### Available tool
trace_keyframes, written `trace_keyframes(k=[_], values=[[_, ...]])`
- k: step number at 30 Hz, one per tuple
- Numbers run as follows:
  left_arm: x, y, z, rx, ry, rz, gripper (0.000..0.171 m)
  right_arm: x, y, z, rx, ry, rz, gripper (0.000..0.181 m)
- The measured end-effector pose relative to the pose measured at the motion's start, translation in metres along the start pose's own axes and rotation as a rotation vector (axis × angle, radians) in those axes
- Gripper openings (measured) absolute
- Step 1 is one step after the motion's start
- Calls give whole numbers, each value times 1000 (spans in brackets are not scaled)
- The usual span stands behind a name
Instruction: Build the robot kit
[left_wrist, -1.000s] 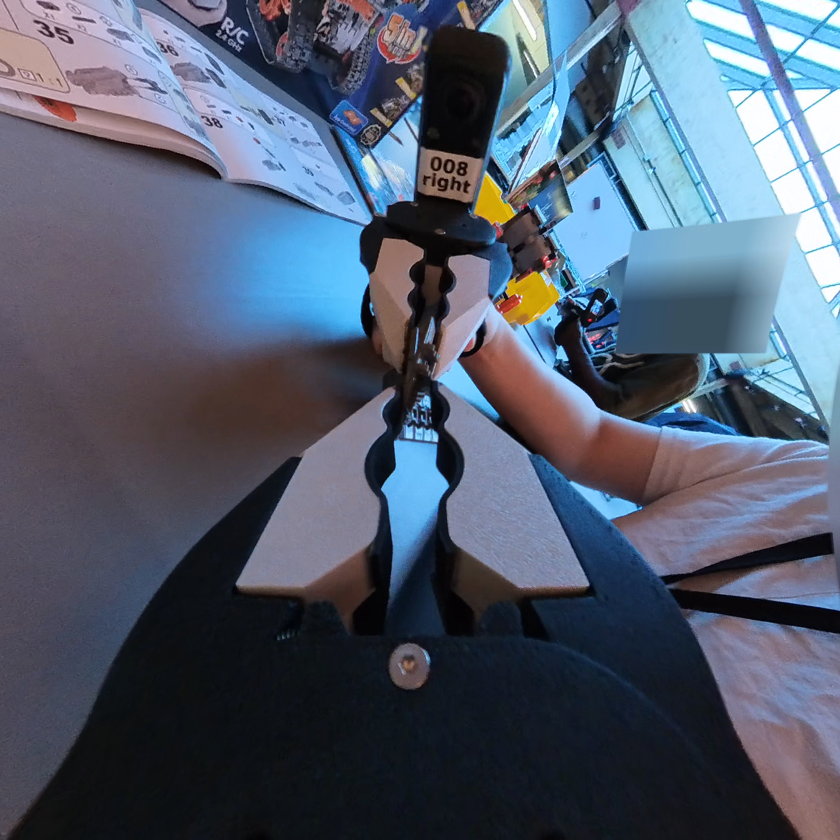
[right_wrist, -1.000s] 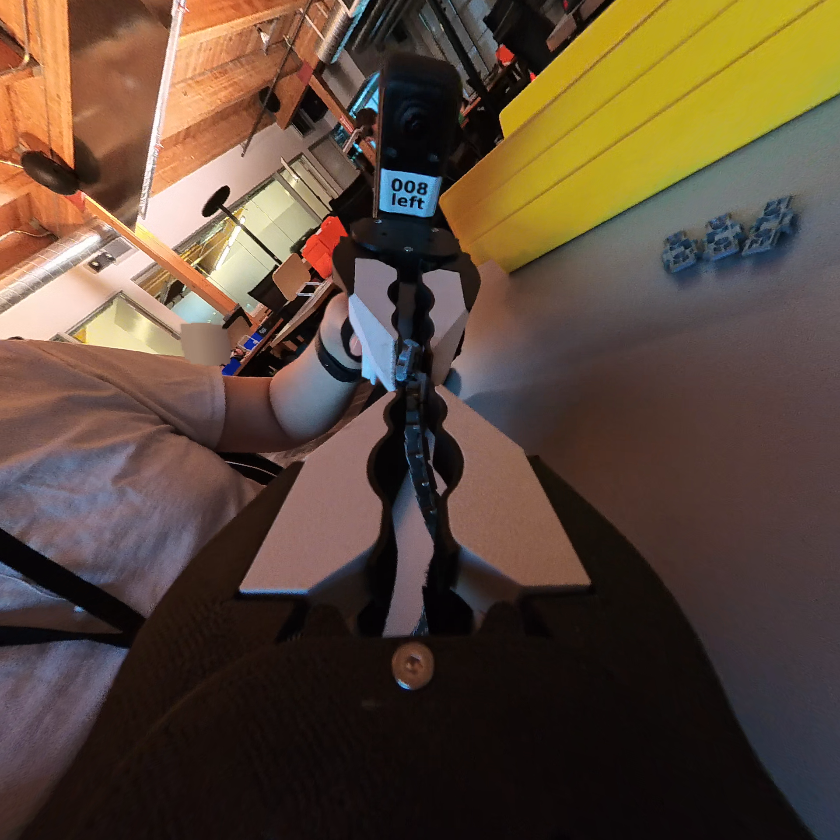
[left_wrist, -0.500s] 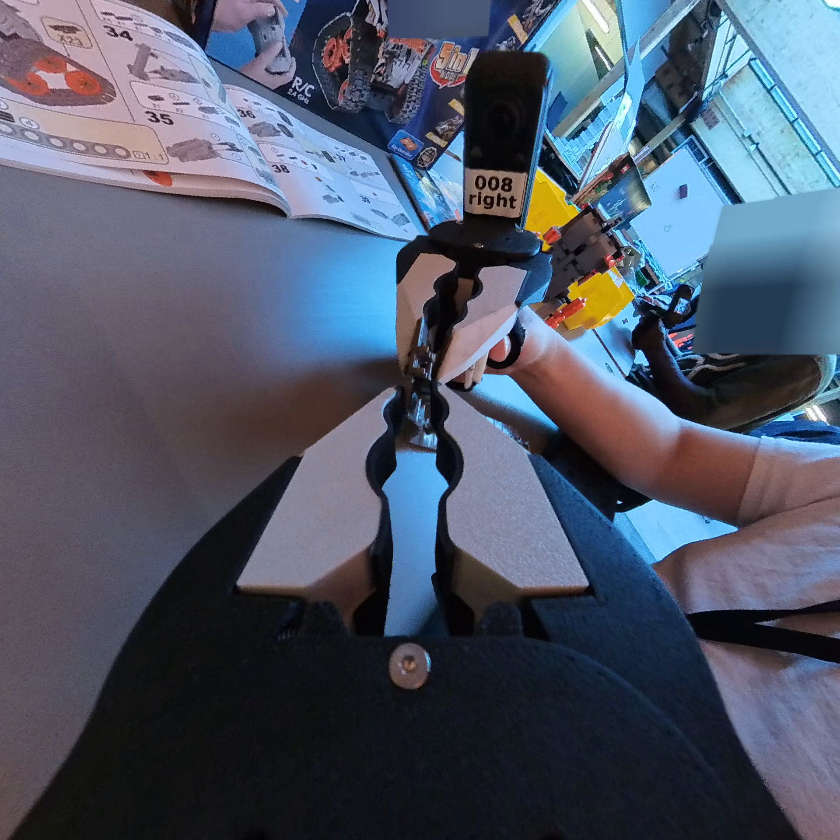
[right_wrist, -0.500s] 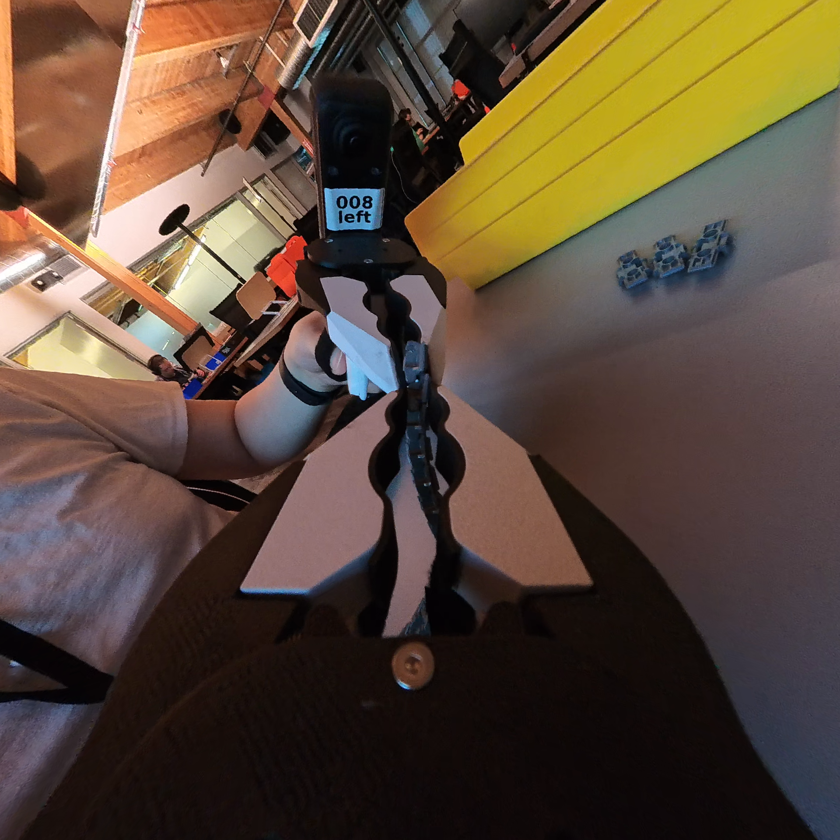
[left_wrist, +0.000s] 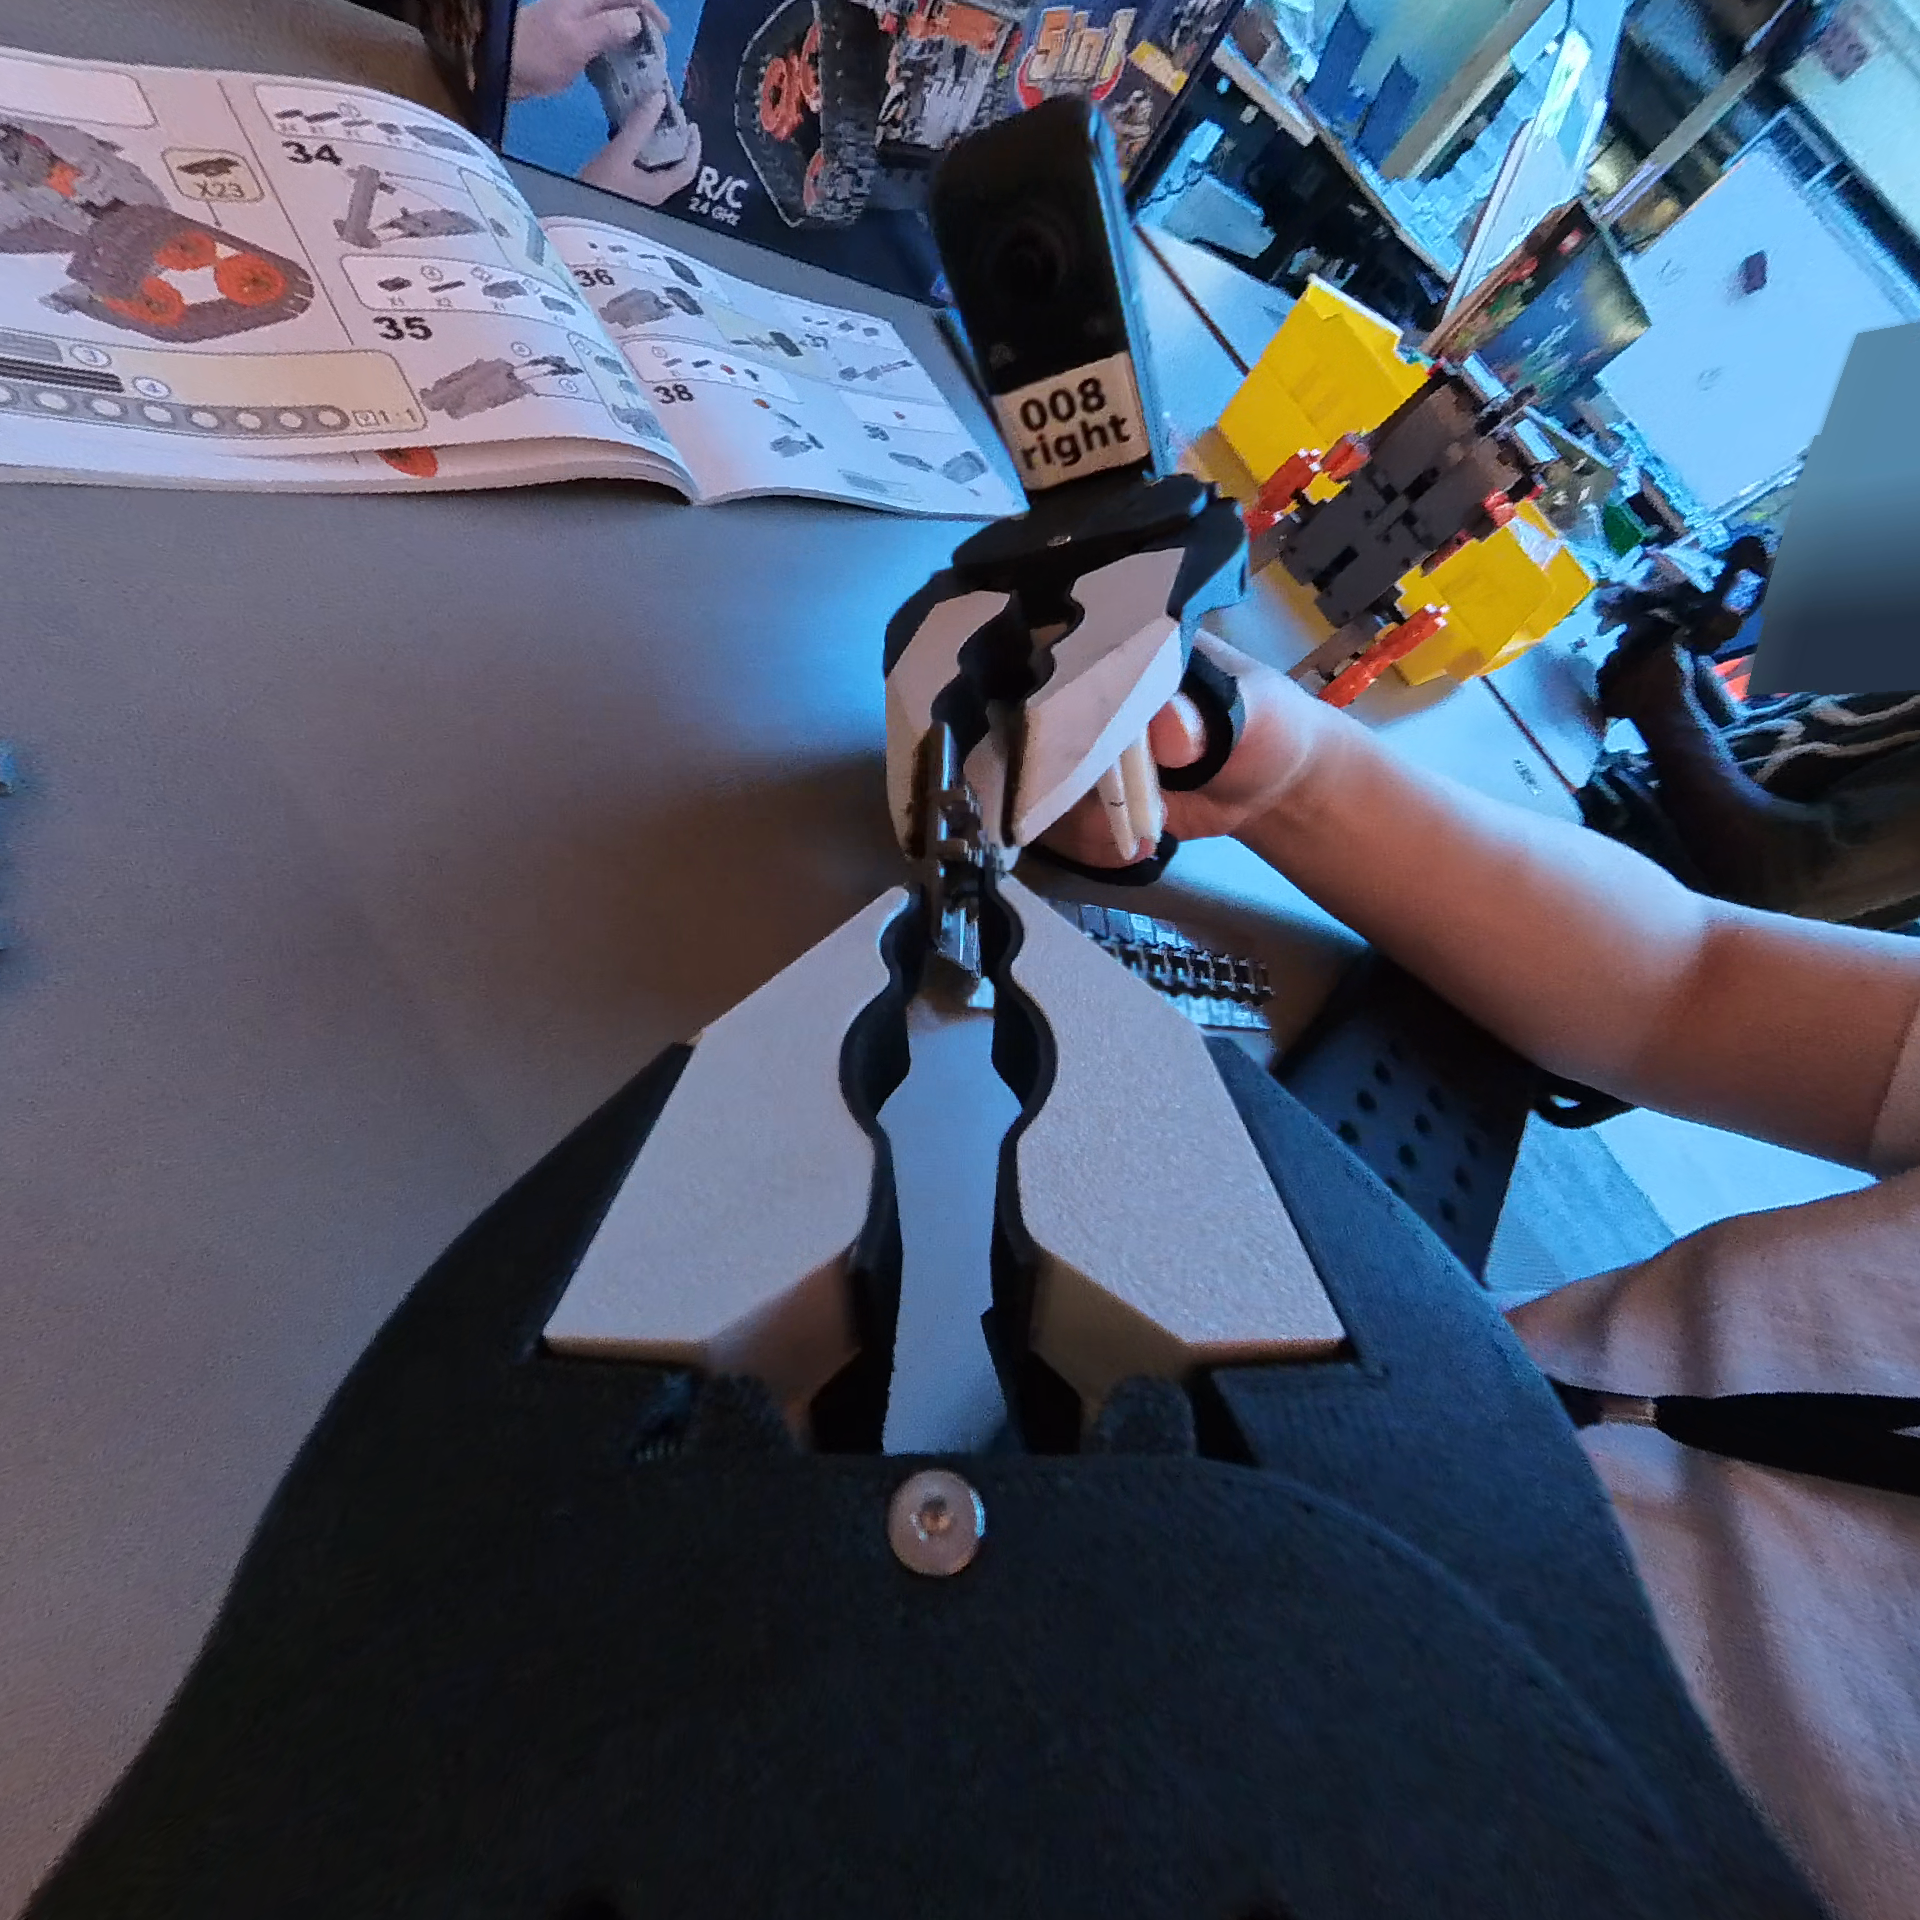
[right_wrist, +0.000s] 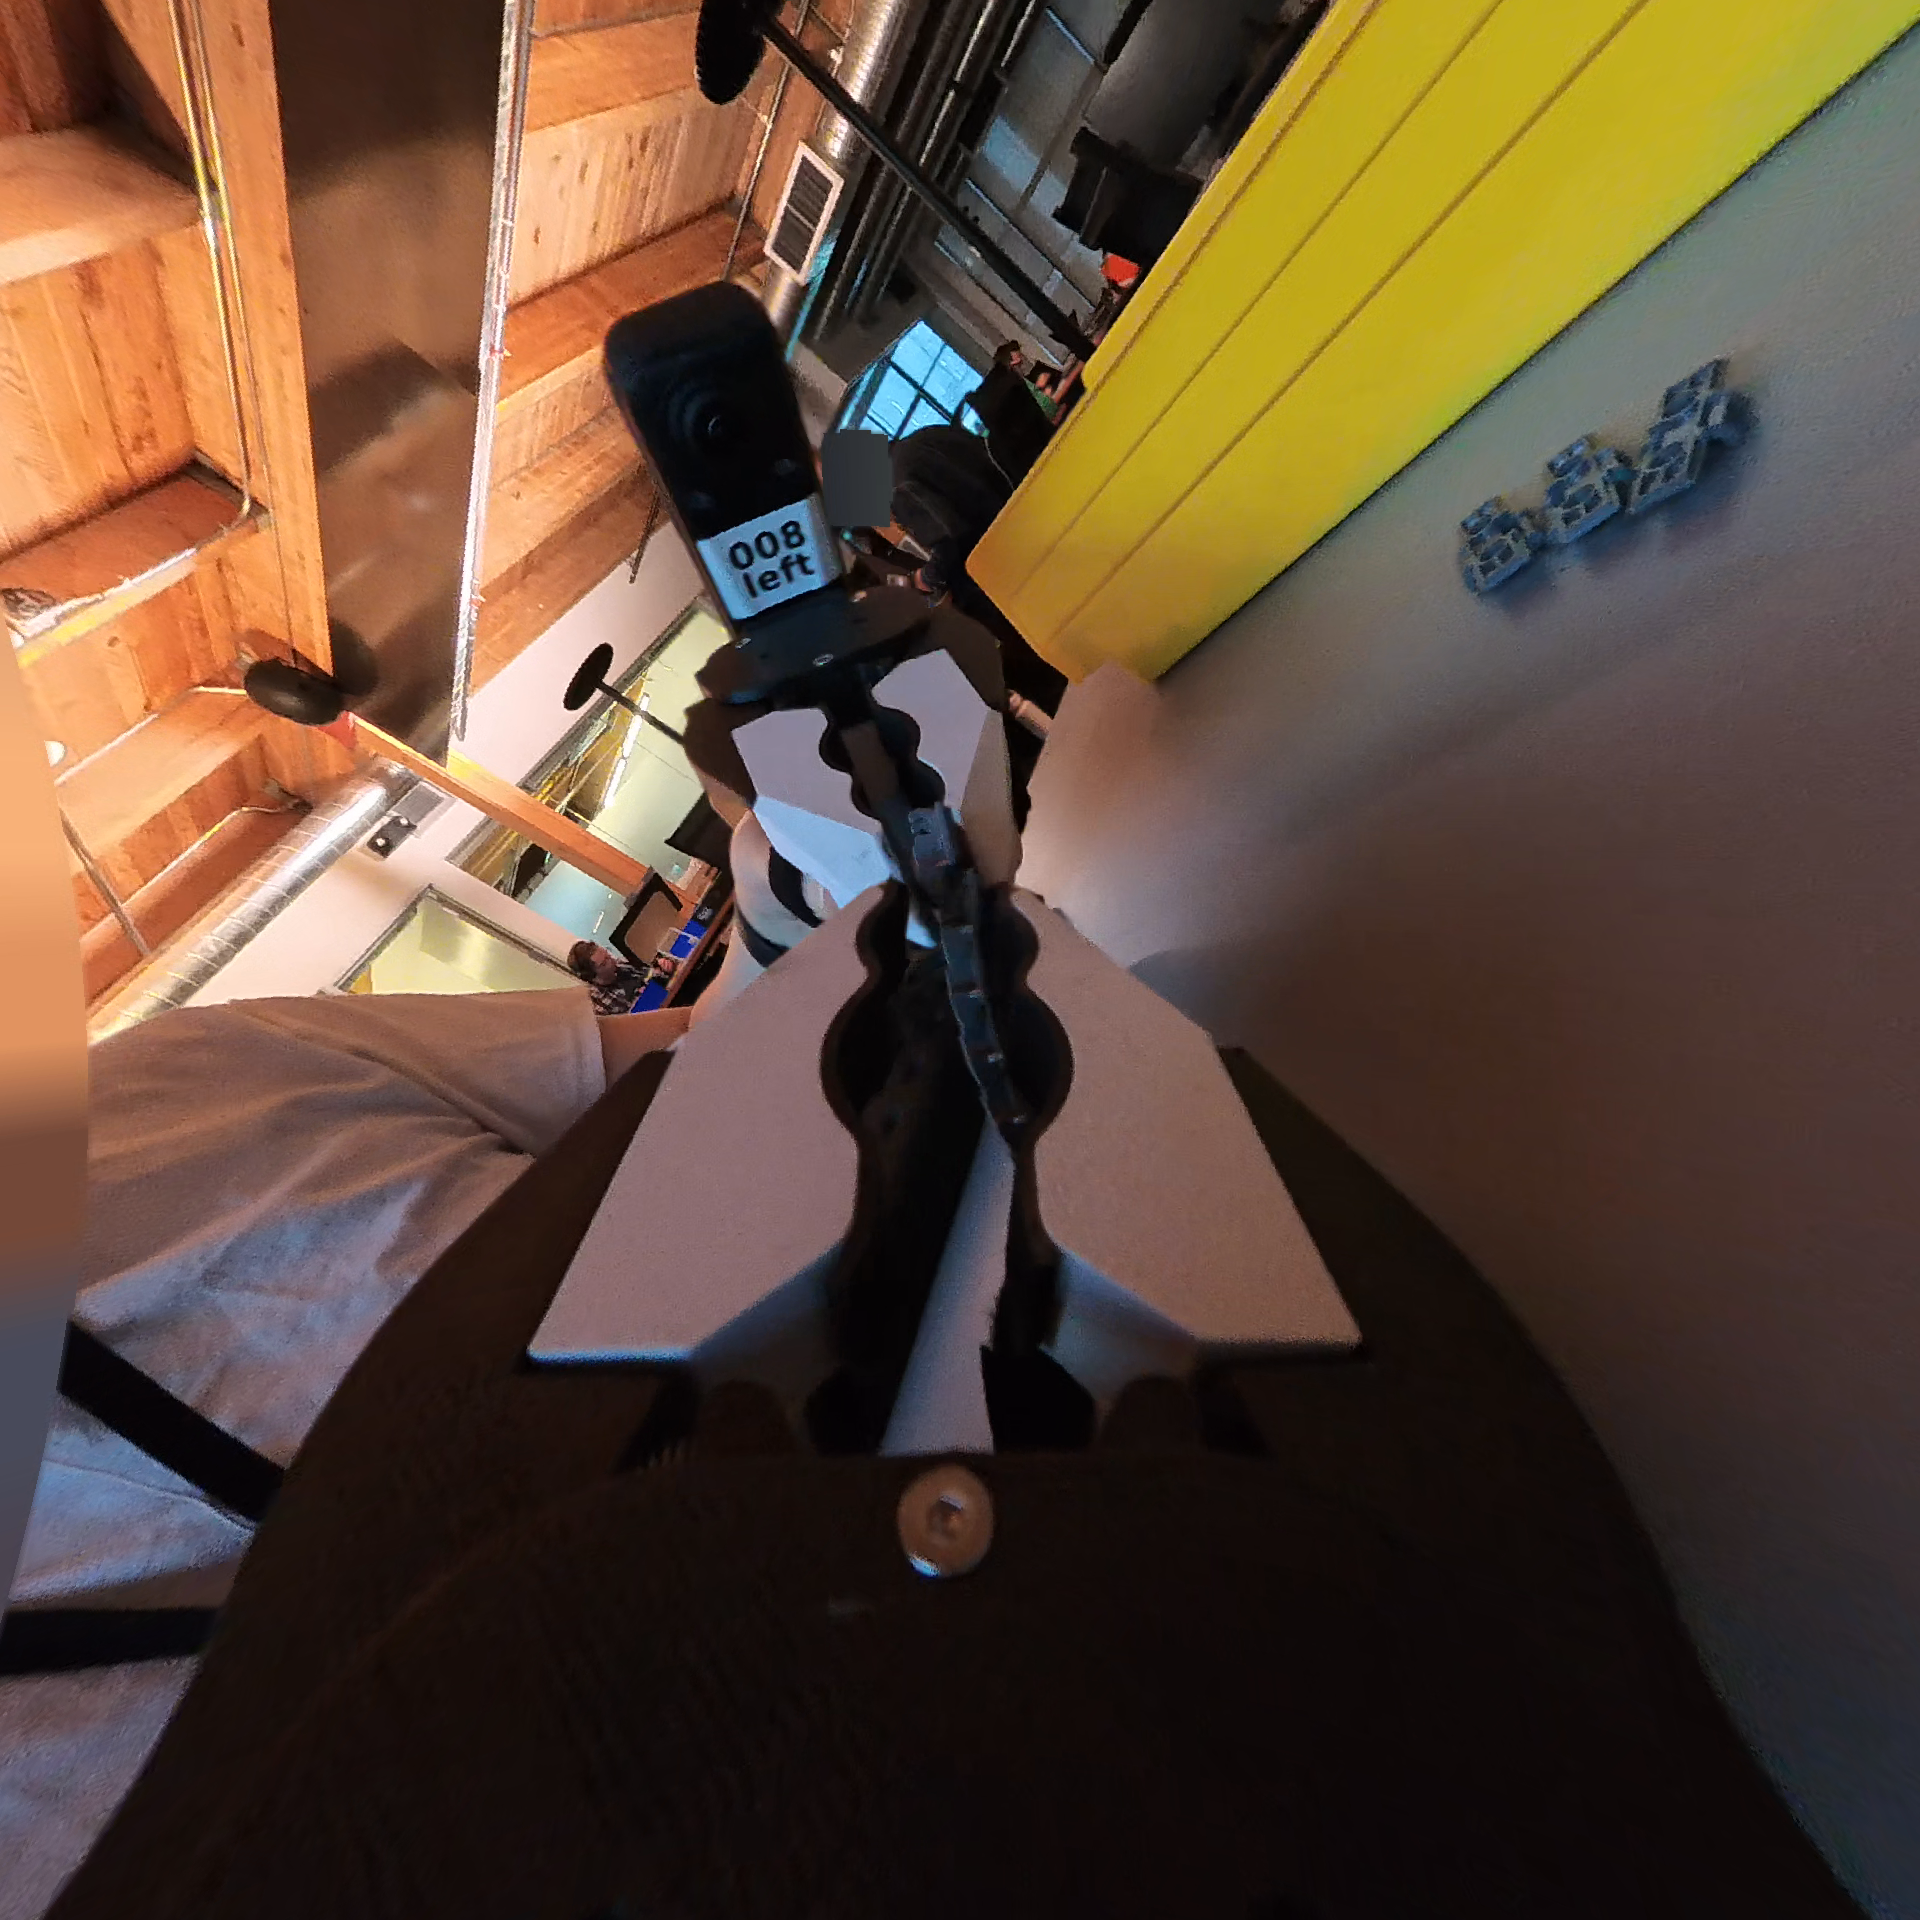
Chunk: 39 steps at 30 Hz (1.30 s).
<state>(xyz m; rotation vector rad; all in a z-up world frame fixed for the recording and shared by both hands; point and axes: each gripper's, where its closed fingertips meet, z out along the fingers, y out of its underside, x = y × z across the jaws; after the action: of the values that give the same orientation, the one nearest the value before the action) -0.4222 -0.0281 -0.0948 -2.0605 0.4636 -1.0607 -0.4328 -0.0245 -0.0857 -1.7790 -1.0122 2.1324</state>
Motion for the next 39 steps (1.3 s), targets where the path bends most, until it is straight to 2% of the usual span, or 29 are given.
trace_keyframes(k=[6, 13, 39], values=[[2, 0, 0, -6, -6, 16, 7, 0, 0, 0, -5, 12, -9, 9], [6, -1, 0, -13, -19, 50, 7, -7, -4, -1, 36, -70, 69, 10], [19, -3, -7, 8, -4, 176, 7, -22, -3, 1, 19, -138, 38, 7]])
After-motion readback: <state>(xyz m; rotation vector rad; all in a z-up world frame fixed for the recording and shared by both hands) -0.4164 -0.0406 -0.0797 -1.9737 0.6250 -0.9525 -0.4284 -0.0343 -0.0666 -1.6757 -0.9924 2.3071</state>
